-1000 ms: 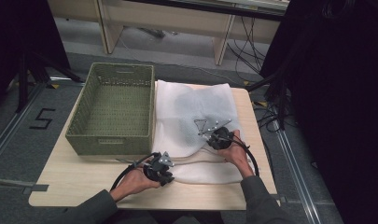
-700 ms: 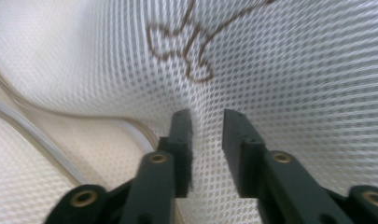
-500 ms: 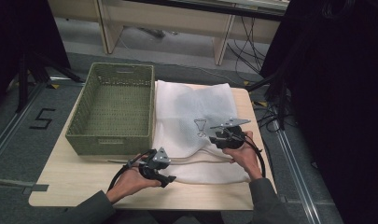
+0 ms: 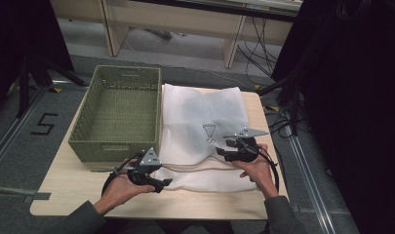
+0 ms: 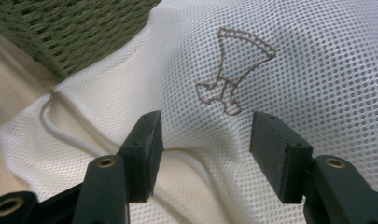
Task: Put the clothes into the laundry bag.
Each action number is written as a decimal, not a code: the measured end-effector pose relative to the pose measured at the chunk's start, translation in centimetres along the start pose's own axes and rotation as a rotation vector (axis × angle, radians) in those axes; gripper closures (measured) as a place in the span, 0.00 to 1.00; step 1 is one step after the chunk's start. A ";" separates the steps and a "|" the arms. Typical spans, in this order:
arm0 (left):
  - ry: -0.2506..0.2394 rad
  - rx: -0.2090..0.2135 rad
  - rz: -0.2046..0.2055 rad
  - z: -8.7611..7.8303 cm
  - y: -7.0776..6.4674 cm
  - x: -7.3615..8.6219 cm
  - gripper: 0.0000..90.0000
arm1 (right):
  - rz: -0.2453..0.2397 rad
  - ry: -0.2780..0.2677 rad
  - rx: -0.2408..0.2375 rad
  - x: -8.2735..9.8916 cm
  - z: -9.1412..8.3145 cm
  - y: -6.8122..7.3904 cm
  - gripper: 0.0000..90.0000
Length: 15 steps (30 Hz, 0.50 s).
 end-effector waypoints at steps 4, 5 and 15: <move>-0.004 0.008 0.004 -0.3 0.2 0.3 0.35 | -0.011 -0.007 -0.008 0.4 -0.3 0.5 0.48; -0.005 0.010 0.006 -0.4 0.3 0.4 0.34 | -0.005 -0.023 -0.002 0.5 -0.2 0.6 0.47; -0.020 -0.006 -0.034 -1.4 0.9 1.1 0.28 | -0.004 -0.017 -0.031 1.4 -0.5 1.7 0.44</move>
Point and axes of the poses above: each handheld gripper's, and its own axes: z roughly forward along the jaws, x roughly out of its underside, y roughly to its left, the point moved 3 cm from there along z, roughly forward along the jaws, and after that the axes turned 5 degrees about y, right-handed, at the moved point
